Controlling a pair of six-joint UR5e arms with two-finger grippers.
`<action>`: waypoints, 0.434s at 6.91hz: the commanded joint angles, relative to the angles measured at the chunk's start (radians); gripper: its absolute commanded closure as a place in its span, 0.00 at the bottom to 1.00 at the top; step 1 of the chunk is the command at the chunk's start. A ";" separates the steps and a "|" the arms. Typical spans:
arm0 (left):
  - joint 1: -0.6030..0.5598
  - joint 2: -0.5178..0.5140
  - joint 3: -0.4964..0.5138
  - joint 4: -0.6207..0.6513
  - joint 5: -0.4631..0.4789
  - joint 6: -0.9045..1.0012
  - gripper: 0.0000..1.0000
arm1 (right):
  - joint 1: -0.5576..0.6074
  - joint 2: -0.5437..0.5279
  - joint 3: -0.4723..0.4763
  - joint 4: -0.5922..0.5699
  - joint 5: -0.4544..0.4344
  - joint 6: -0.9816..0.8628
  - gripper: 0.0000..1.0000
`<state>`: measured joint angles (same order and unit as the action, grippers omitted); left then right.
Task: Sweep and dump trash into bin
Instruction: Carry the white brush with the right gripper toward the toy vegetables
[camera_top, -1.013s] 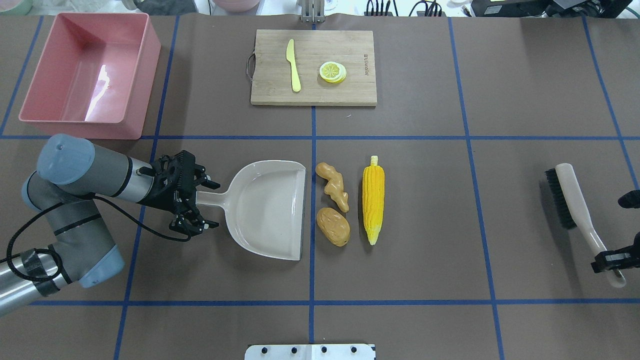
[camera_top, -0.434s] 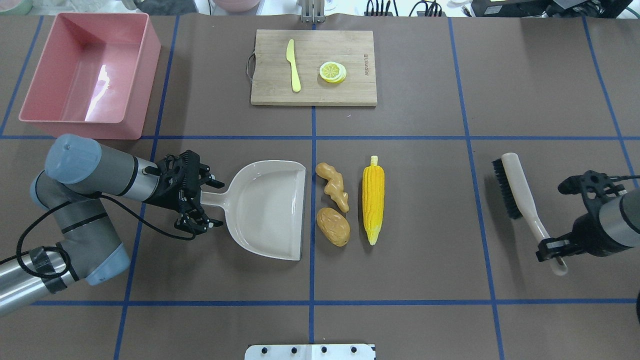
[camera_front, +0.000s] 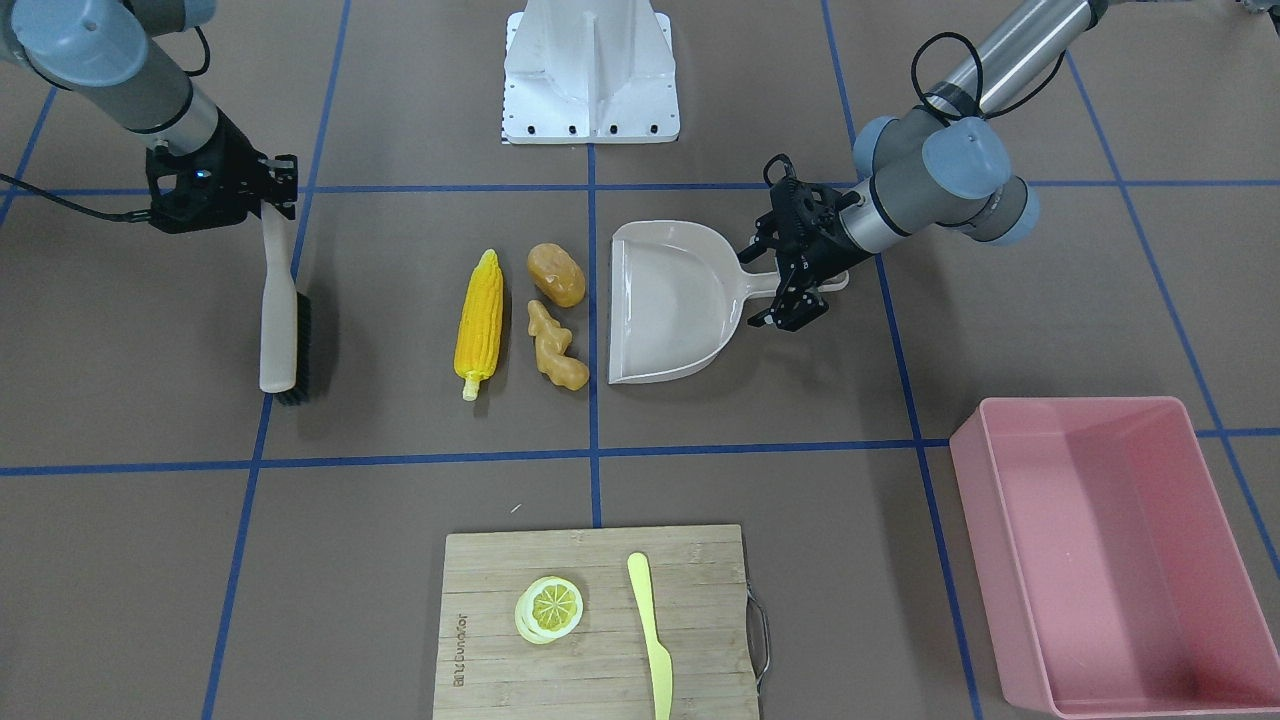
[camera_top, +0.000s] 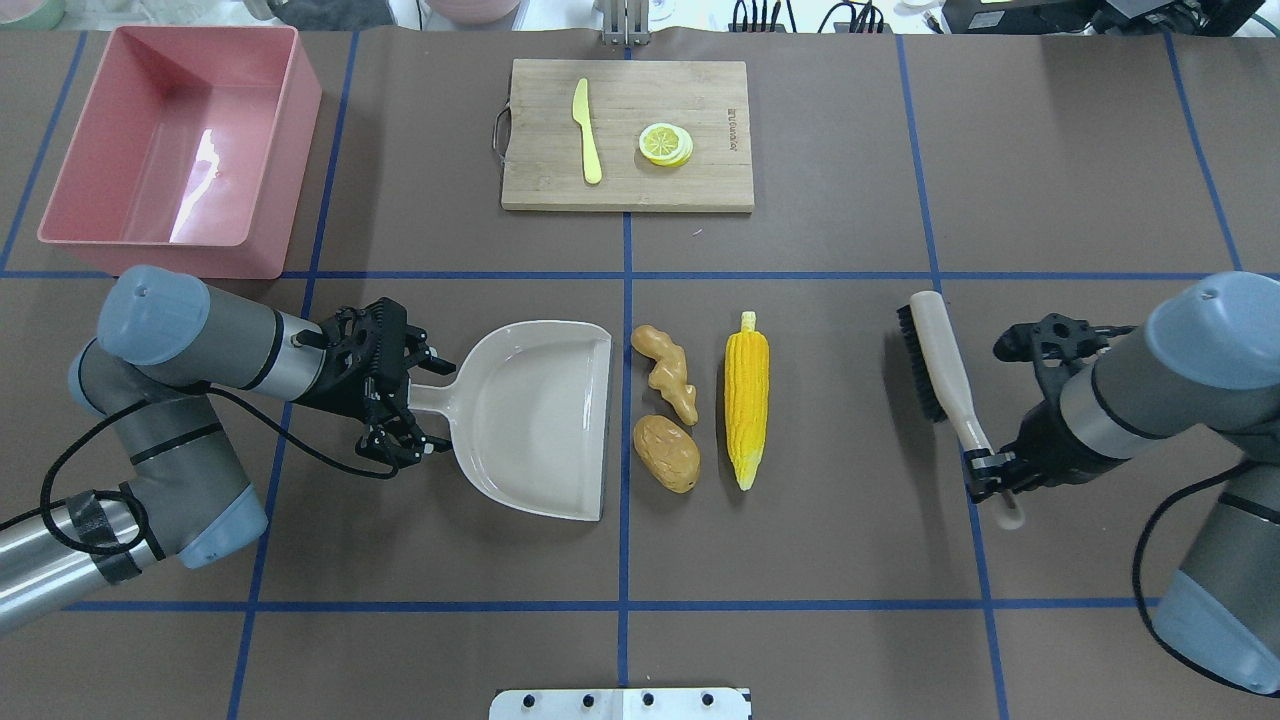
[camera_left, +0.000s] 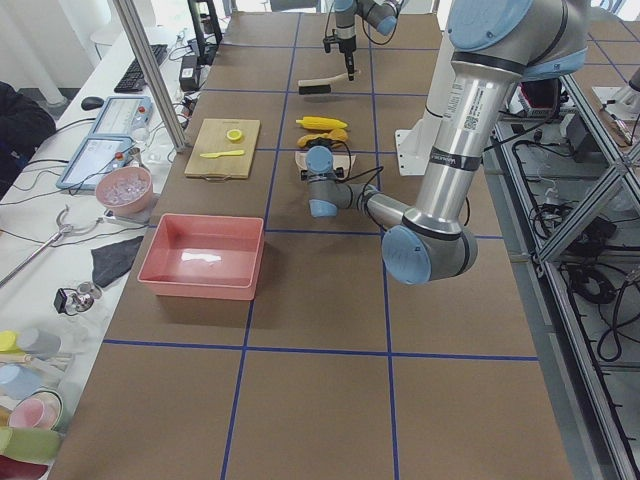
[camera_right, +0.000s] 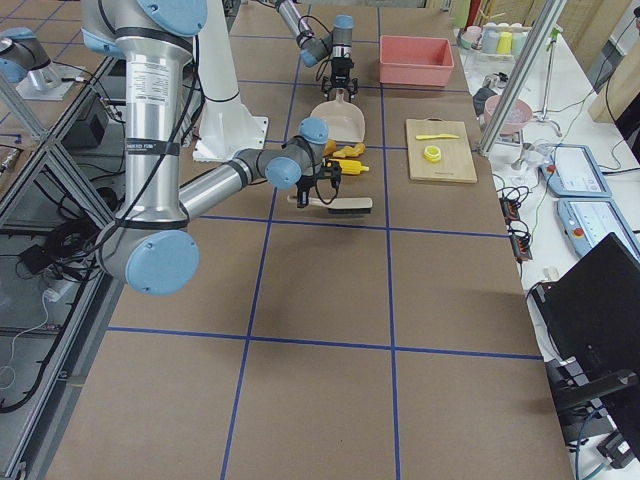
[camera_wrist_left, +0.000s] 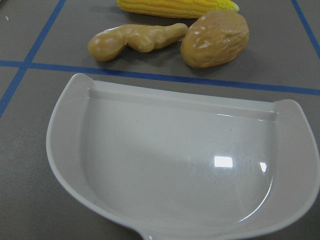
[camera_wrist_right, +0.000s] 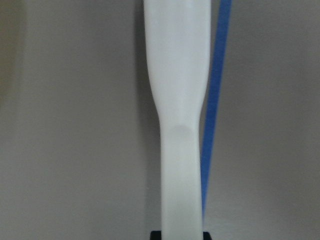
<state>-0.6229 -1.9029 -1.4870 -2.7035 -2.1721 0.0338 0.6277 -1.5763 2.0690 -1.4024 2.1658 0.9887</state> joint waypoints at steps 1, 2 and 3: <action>0.000 -0.001 0.001 0.002 0.000 0.000 0.03 | -0.078 0.120 -0.015 -0.081 -0.038 0.051 1.00; 0.002 -0.002 0.001 0.002 0.000 0.000 0.03 | -0.132 0.166 -0.018 -0.090 -0.064 0.101 1.00; 0.002 -0.002 0.001 0.004 0.000 0.000 0.03 | -0.193 0.233 -0.032 -0.127 -0.099 0.178 1.00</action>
<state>-0.6218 -1.9047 -1.4864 -2.7011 -2.1721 0.0338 0.5037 -1.4147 2.0494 -1.4947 2.1051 1.0899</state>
